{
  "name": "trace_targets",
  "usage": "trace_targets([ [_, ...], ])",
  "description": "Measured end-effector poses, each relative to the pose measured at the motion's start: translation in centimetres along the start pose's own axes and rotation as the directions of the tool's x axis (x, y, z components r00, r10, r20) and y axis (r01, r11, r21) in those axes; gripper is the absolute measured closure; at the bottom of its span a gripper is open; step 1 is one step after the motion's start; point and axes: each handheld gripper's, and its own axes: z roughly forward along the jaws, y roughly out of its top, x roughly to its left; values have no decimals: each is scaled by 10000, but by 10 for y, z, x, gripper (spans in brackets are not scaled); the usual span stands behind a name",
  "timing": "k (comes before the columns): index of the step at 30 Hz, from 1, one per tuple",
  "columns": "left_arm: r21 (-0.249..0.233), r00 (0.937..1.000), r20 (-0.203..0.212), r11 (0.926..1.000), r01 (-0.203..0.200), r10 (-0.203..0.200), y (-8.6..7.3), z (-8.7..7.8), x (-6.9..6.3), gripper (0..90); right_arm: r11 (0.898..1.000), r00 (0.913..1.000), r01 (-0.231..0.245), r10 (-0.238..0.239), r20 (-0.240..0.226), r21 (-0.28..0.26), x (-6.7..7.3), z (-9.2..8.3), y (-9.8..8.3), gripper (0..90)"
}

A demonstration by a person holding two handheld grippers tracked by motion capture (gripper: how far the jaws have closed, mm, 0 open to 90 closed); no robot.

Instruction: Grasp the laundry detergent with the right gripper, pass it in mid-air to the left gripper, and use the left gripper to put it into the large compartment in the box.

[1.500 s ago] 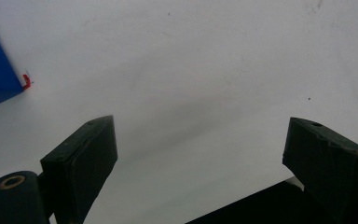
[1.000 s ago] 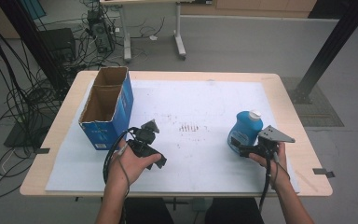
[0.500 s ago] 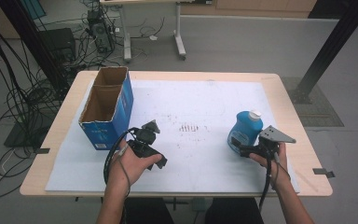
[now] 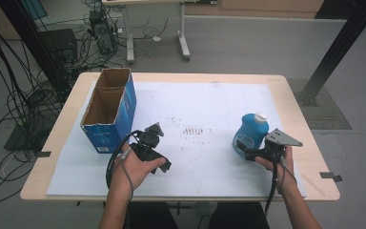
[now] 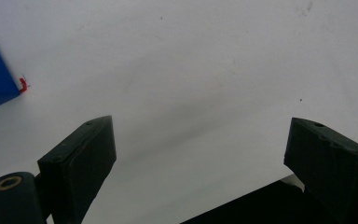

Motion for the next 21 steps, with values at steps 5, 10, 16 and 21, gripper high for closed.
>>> trace_targets([
  [5,14,10000,0,10000,17,-17,-1,0,0,92,10000,10000,11,-11,15,-24,0,0,0,114],
  [10,15,10000,15,10000,36,-36,-1,1,0,93,10000,10000,-42,42,-14,-45,0,0,0,114],
  [16,20,10000,2,10000,49,-49,-1,1,0,93,10000,10000,-57,57,-31,-54,0,1,0,113],
  [21,15,10000,8,10000,48,-48,-1,1,0,93,10000,10000,-35,35,-39,-87,1,1,1,113],
])
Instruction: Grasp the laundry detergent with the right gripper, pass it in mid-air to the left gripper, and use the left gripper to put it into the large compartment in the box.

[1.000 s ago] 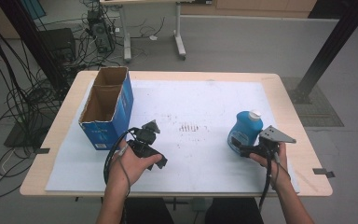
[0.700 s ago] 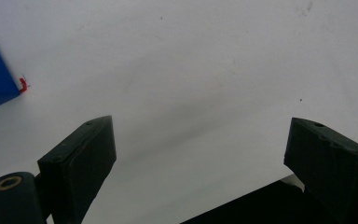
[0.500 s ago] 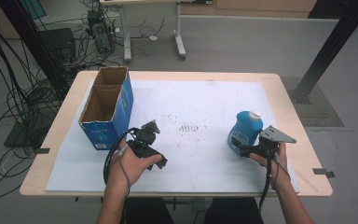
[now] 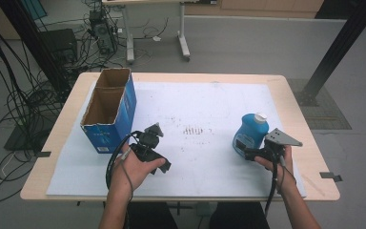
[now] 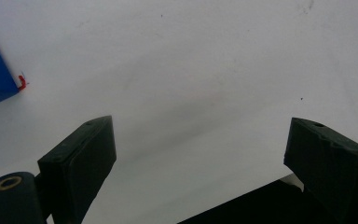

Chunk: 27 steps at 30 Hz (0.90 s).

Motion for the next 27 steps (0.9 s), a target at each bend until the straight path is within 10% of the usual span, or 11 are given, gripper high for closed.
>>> trace_targets([
  [27,-45,10000,12,10000,-47,47,1,-2,-1,93,10000,9999,-65,65,100,3,0,1,0,119],
])
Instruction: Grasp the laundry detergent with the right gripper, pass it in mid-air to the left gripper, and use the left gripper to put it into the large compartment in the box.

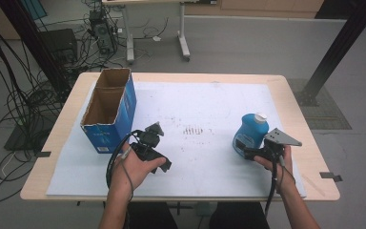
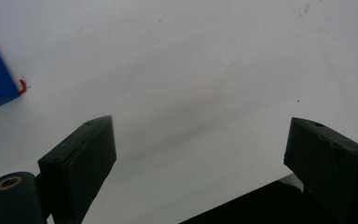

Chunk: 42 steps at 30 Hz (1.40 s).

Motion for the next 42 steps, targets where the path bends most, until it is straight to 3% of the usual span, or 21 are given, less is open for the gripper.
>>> trace_targets([
  [13,-32,10000,38,10000,25,-25,-1,-1,-1,93,9999,9997,-124,123,190,30,0,-1,-1,187],
  [19,-24,10000,30,10000,-16,16,-2,-1,0,94,9998,9996,-129,125,258,166,1,0,-2,264],
  [42,3,10000,17,10000,-35,35,-2,-2,-3,93,10000,9995,-13,13,320,-10,3,-3,-1,419],
])
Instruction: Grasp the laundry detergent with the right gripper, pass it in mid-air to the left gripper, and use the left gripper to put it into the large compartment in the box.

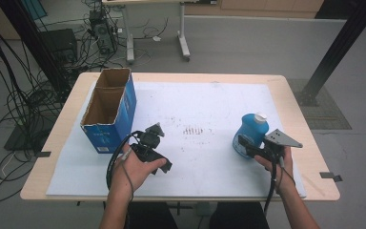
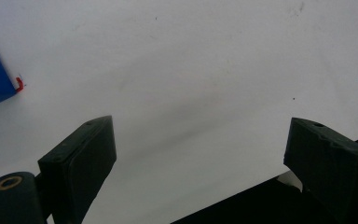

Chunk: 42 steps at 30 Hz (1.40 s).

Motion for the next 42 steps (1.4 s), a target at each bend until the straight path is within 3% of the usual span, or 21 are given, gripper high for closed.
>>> trace_targets([
  [42,-81,10000,-27,10000,-20,19,4,-2,-6,94,9995,9997,210,-206,147,-254,2,-1,-3,437],
])
